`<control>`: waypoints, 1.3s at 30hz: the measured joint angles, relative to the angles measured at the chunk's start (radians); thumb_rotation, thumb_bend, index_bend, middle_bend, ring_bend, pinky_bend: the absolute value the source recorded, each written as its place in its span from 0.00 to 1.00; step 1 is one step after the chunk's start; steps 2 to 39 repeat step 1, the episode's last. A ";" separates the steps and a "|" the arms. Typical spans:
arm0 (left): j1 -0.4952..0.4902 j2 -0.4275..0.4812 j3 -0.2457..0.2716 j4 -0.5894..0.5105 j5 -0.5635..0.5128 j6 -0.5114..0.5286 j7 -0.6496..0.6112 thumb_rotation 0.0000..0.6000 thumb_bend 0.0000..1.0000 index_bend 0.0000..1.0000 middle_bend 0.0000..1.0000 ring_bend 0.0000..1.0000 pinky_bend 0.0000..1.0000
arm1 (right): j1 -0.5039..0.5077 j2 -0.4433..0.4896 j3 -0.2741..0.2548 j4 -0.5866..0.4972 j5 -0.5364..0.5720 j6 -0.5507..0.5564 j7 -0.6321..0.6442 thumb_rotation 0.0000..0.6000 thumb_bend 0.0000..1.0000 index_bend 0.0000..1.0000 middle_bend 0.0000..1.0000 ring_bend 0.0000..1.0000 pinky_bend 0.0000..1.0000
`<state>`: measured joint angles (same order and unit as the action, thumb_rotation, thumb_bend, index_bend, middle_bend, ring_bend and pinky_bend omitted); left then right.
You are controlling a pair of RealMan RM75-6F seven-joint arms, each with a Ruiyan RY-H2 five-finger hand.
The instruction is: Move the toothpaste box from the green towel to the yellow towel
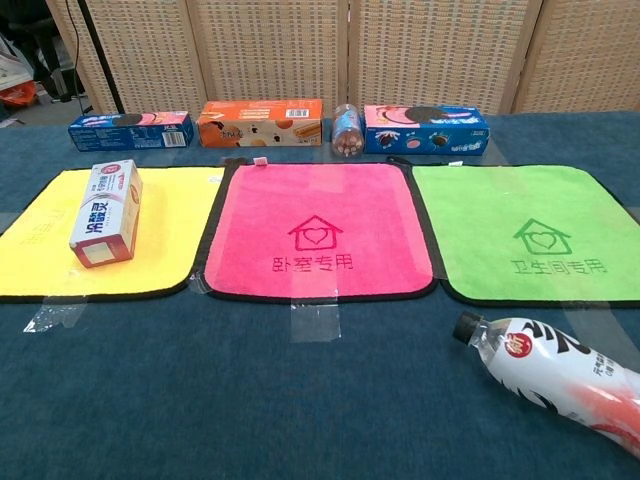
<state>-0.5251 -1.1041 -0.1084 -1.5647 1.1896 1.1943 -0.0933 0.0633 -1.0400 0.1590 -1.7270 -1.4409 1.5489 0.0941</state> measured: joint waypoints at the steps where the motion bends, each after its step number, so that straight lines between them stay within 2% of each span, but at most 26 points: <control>1: 0.031 0.020 0.008 -0.022 0.004 0.018 -0.013 0.82 0.00 0.00 0.00 0.00 0.00 | 0.000 -0.002 -0.001 0.002 -0.002 0.001 -0.002 1.00 0.00 0.00 0.00 0.00 0.00; 39: 0.031 0.020 0.008 -0.022 0.004 0.018 -0.013 0.82 0.00 0.00 0.00 0.00 0.00 | 0.000 -0.002 -0.001 0.002 -0.002 0.001 -0.002 1.00 0.00 0.00 0.00 0.00 0.00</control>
